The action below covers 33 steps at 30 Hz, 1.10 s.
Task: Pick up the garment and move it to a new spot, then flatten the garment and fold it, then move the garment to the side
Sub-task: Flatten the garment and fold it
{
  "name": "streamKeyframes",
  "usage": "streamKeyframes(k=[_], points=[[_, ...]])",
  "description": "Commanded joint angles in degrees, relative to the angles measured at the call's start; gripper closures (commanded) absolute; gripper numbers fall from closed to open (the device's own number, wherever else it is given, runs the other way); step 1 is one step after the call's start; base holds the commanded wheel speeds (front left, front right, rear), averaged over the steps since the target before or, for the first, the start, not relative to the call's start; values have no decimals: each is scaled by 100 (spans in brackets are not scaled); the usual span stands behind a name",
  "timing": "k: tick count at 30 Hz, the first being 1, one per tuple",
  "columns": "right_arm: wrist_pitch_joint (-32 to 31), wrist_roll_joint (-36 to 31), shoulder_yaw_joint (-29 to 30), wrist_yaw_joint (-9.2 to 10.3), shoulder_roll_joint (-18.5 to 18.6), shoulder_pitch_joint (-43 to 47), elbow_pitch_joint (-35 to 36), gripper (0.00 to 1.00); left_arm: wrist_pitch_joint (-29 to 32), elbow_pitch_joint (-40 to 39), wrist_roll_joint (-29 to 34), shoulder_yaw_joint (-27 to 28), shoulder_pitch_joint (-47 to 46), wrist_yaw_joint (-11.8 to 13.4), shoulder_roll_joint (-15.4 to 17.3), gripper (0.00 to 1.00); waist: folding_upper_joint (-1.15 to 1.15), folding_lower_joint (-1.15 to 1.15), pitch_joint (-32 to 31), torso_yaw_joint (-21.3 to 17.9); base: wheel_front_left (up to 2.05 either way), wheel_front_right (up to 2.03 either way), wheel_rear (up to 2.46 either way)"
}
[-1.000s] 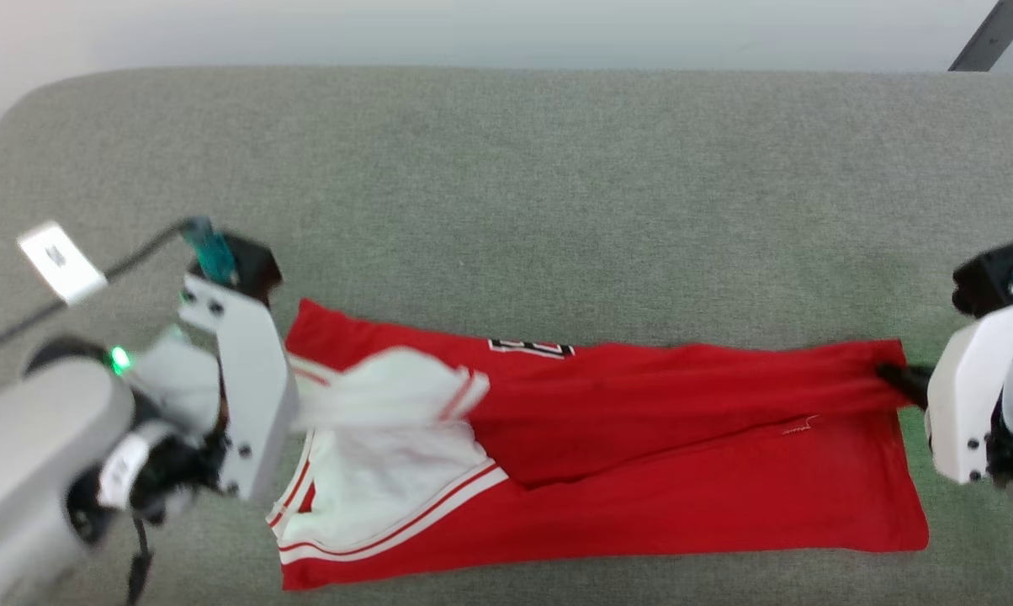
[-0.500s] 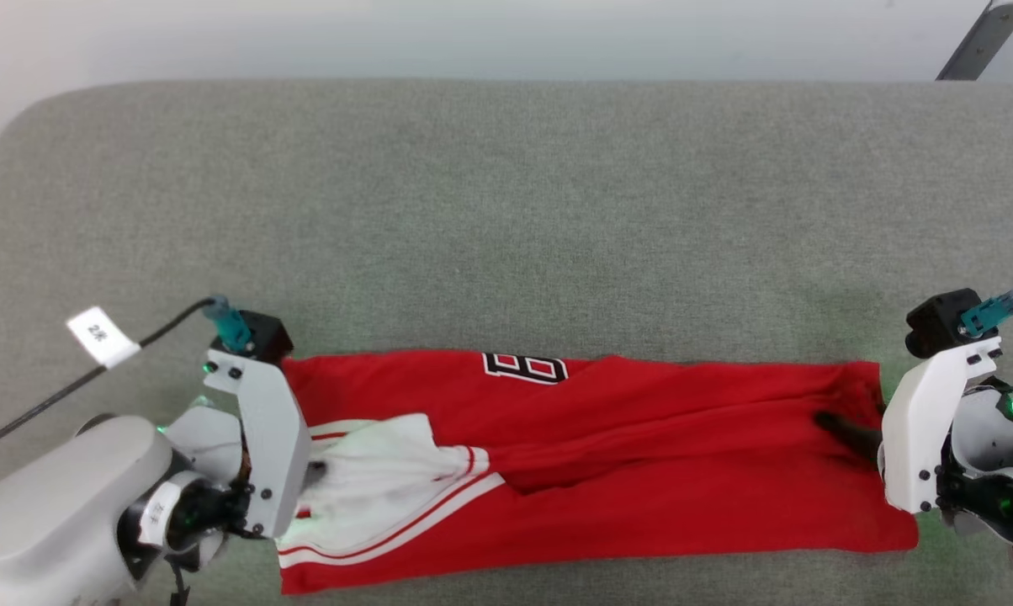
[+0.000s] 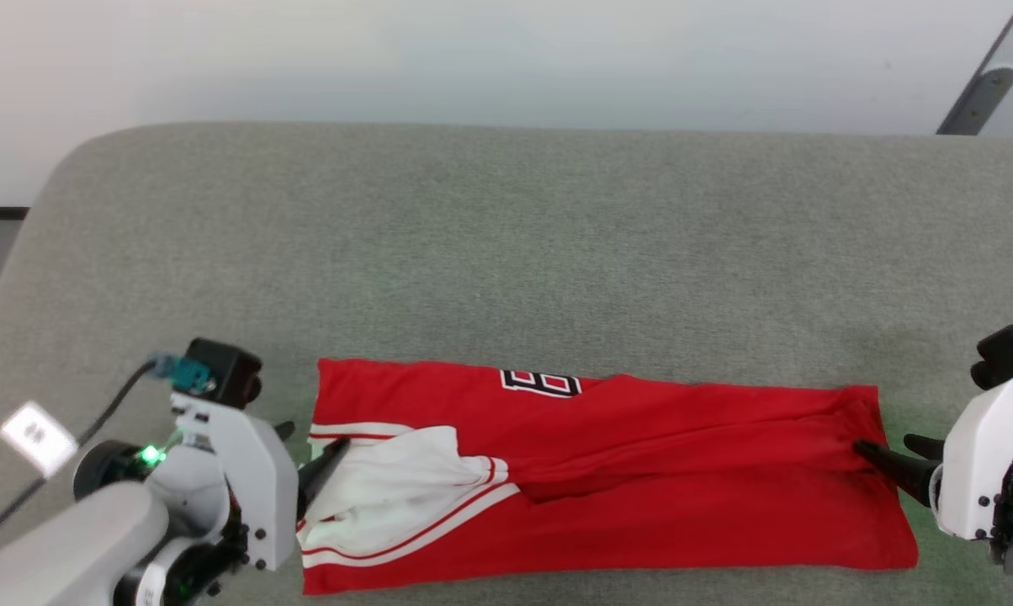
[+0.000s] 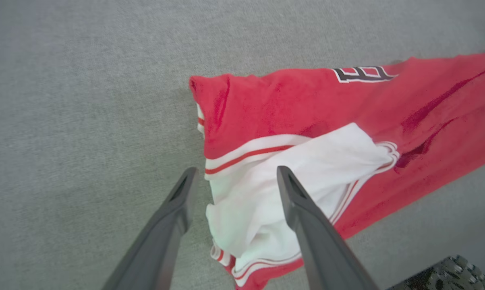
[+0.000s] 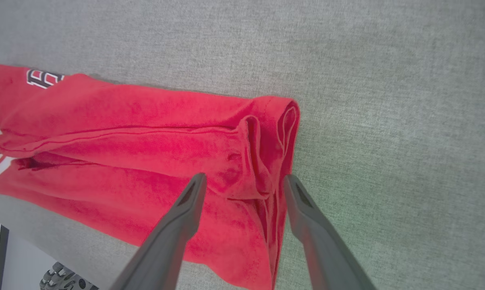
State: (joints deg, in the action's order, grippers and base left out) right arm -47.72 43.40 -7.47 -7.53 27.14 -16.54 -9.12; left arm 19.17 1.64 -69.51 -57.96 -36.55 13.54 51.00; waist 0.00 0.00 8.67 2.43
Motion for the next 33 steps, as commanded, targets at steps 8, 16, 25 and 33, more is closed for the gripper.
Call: streamKeyframes(k=[8,16,25,33], points=[[-390,-181,383,10,-128,125,-174,0,-2058,149,371,488,765,359,-104,0,0,0,-102,299,0,0,0],[-727,-458,538,10,-208,-55,-655,0,-3375,579,461,1146,1390,634,-438,0,0,0,-28,577,0,0,0],[-861,-591,546,10,-463,-224,-1205,0,-3434,688,1651,3150,2351,400,-1313,0,0,0,53,809,0,0,0],[-1218,-495,445,10,-671,-262,-1743,0,-3436,825,2432,4200,2889,-136,-1999,0,0,0,109,917,0,0,0]])
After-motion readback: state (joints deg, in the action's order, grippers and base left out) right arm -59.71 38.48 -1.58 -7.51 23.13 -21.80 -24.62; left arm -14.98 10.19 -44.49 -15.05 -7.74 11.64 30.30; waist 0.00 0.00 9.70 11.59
